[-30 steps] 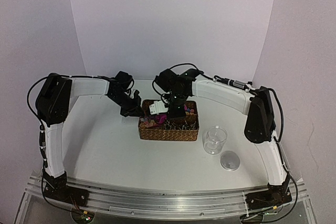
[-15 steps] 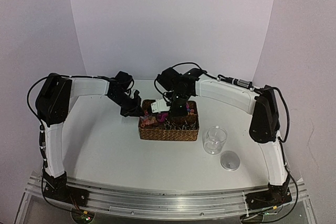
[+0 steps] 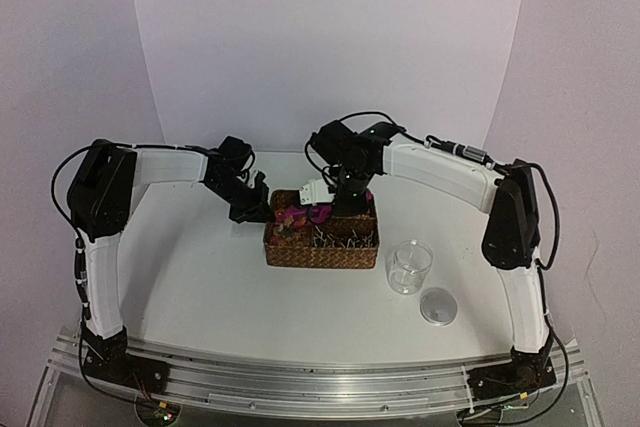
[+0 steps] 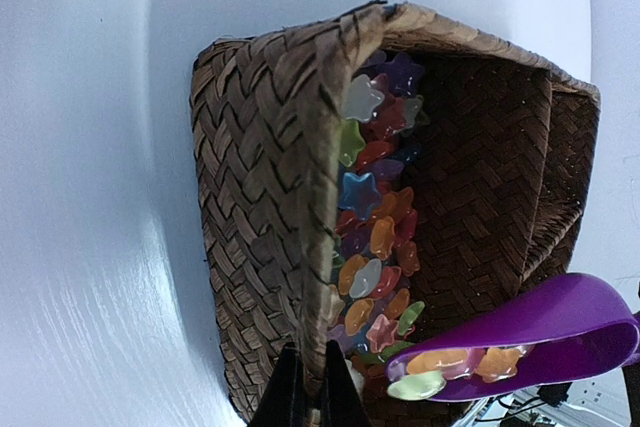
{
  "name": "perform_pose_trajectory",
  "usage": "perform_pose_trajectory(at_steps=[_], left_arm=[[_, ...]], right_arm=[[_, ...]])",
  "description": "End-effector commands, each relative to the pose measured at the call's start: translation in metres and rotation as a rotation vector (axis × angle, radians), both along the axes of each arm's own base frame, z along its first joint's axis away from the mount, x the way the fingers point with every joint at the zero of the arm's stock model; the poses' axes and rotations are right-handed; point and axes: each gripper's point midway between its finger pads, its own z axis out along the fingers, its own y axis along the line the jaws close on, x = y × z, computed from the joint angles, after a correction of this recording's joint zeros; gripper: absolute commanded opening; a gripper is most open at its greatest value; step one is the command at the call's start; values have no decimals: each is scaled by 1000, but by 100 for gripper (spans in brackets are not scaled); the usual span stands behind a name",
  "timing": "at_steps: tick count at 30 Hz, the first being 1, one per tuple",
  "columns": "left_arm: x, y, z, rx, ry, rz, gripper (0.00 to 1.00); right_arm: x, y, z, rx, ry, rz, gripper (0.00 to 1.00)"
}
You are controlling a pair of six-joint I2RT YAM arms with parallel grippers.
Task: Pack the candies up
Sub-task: Scoop the fake candies from the storage box, then place the fake candies in the packing bottle.
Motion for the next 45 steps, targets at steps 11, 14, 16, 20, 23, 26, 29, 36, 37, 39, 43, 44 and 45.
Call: perform_pose_trajectory(at_steps=[11,14,16,20,23,26,29,36,37,39,43,44,45], left_arm=[[-6,9,-3,6,17,2,0],[-6,9,-5,8,20,1,0],[-7,9,-6,6,23,1,0],[-6,9,-6,5,17,-7,0],[-7,9,-8,8,17,-9,0],[-7,9,-7,7,4,-20,0],[-6,11,-7,18,-11,-27,0],[-9,13,-7,23,-26,-43,0],[-10,12,-7,20,-27,-45,0],[-10,12,-5,15,-29,-47,0],[-11,13,-3,15,-36,-47,0],[-12,13,-4,14,-34,-47,0],[-13,13,-4,14,-34,-48,0]], right_arm=[[-21,-26,15,310,244,-120,0],[-19,-21,37,396,218,-104,0],[-18,-17,52,456,209,-93,0],[-16,-21,66,496,193,-90,0],[-17,-28,77,538,195,-94,0],[-22,-44,94,561,164,-108,0],[-33,-72,119,592,117,-122,0],[-78,-134,135,605,53,-186,0],[-84,-142,132,595,55,-201,0],[-97,-160,125,571,58,-234,0],[-120,-189,110,522,64,-277,0],[-125,-196,107,509,64,-291,0],[-129,-203,103,497,63,-306,0]])
